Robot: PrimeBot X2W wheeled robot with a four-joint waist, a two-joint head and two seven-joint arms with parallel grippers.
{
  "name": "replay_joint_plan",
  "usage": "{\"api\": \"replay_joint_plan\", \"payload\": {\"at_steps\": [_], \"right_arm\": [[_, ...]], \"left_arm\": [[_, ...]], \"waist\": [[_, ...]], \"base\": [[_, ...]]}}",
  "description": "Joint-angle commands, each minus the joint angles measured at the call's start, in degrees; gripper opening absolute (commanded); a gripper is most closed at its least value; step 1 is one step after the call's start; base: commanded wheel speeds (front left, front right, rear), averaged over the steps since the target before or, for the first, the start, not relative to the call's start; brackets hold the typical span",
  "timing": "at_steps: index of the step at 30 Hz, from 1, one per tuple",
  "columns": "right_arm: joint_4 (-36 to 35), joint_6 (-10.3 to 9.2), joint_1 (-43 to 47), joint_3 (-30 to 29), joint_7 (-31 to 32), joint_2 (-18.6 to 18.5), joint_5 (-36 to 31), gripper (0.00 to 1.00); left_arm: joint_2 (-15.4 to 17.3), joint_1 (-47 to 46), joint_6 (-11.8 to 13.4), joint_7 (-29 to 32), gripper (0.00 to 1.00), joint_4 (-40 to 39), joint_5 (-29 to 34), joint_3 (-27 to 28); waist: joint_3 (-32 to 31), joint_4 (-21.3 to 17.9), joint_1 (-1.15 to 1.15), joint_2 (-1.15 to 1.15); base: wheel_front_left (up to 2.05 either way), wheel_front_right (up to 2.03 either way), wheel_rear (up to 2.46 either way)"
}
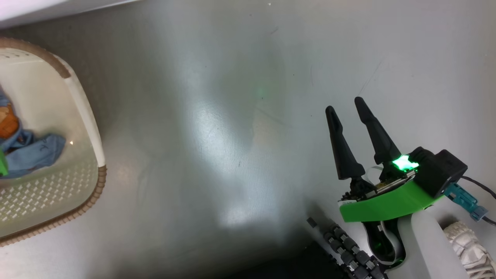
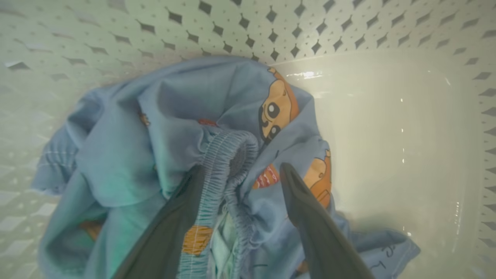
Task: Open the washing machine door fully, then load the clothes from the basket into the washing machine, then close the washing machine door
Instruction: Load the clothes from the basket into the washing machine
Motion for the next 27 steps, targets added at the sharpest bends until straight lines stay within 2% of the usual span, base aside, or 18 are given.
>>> {"api": "replay_joint_plan", "payload": {"at_steps": [1,14,20,21,22,23,24,27], "right_arm": [[-1.1,0.35,0.97,1.6,-0.27,-0.07,1.12,1.0],[-1.5,0.35,0.33,2.07,-0.27,-0.07,1.87,1.0],[-1.77,0.35,0.07,2.28,-0.27,-0.07,2.08,1.0],[-1.83,0.35,0.04,2.32,-0.27,-0.07,2.14,1.0],[-1.87,0.35,0.0,2.35,-0.27,-0.07,2.19,1.0],[-1.91,0.35,-0.05,2.34,-0.27,-0.07,2.25,1.0],[-1.91,0.35,-0.09,2.27,-0.27,-0.07,2.31,1.0],[-1.76,0.35,-0.25,1.99,-0.27,-0.07,2.31,1.0]], "left_arm": [[3.11,0.85,0.33,0.33,1.0,0.2,0.68,0.55],[3.7,-3.13,1.48,3.23,1.0,4.67,1.38,-1.76],[4.18,-4.47,0.84,4.09,1.0,6.12,1.13,-2.49],[4.23,-4.62,0.66,4.33,0.84,6.4,0.99,-2.54],[4.29,-4.77,0.45,4.62,0.45,6.69,0.84,-2.57],[4.29,-4.91,0.19,4.66,0.31,6.88,0.61,-2.55],[4.26,-5.01,0.02,4.62,0.0,7.07,0.33,-2.46],[3.95,-4.93,-0.46,4.31,0.0,7.67,-0.44,-2.29]], "waist": [[0.47,-0.2,0.0,0.0],[2.2,-0.84,0.0,0.0],[2.77,-1.34,0.0,0.0],[2.84,-1.41,0.0,0.0],[2.9,-1.48,0.0,0.0],[2.93,-1.51,0.0,0.0],[2.91,-1.49,0.0,0.0],[2.66,-1.26,0.0,0.0]], "base": [[0.0,0.0,0.0],[0.0,0.0,0.0],[0.0,0.0,0.0],[0.0,0.0,0.0],[0.0,0.0,0.0],[0.0,0.0,0.0],[0.0,0.0,0.0],[0.0,0.0,0.0]]}}
